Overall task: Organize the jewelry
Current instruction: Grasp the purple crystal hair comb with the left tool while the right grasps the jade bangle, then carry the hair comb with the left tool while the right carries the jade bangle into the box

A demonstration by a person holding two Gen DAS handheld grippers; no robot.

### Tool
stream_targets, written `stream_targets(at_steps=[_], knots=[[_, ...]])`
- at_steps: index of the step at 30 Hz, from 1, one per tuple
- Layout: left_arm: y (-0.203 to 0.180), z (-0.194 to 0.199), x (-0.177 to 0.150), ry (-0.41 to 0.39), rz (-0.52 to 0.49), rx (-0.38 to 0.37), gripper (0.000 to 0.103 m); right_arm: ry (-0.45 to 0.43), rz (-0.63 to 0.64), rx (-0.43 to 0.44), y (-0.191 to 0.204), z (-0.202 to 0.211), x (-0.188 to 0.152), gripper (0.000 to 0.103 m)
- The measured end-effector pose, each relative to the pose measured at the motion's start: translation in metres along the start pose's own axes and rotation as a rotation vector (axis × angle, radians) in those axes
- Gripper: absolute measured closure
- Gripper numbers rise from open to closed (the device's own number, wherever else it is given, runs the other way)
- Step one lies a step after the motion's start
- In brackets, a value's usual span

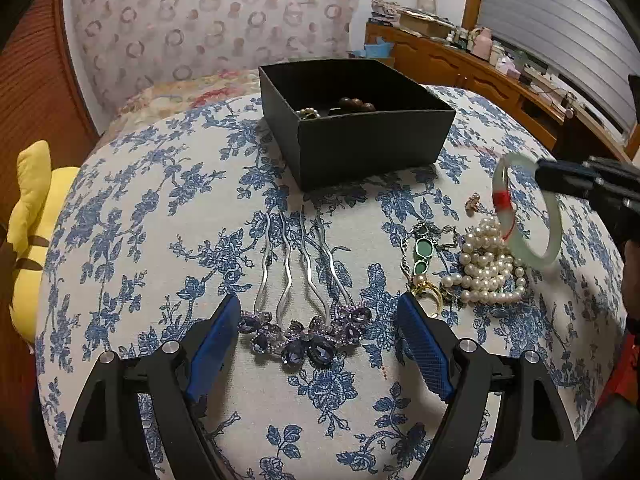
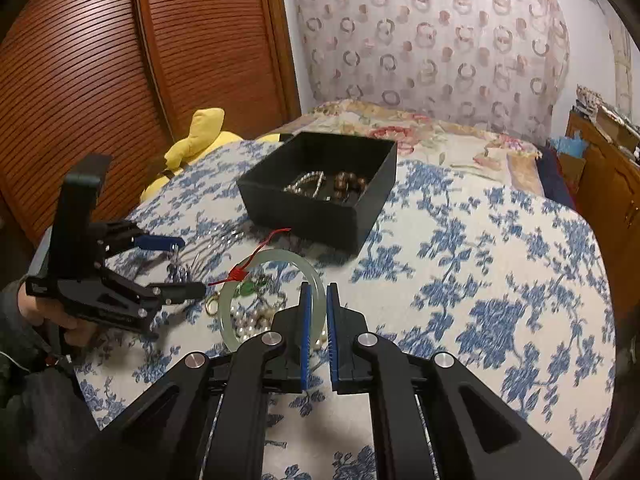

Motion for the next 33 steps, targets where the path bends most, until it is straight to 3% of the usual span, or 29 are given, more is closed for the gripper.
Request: stream_targets(at_steps=[4, 15, 33], knots=[[0.004, 0.001, 0.001, -0.011, 0.000, 0.034, 0.041, -0.008, 0.008, -0.010, -0.002, -0.001, 0.006, 0.095], [0.004, 0.019, 0.012, -0.047, 0.025, -0.009, 0.042, -0.030, 0.029, -0.005, -0.005, -0.007, 0.026, 0.095], [0.000, 0.050, 0.081, -0.180, 0.023, -0.027, 0.042, -0.105, 0.059, -0.031, -0.035, -0.034, 0.096, 0.095]])
Point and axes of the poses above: each gripper's, at about its wrist camera, not at the fingertips, and z roughly against the way its jaws point, y to its left, x to its top, the point moved 6 cm from there along -z, roughly the way its jaws point, and after that the axes turned 6 degrees about z, right-handed, at the moved point
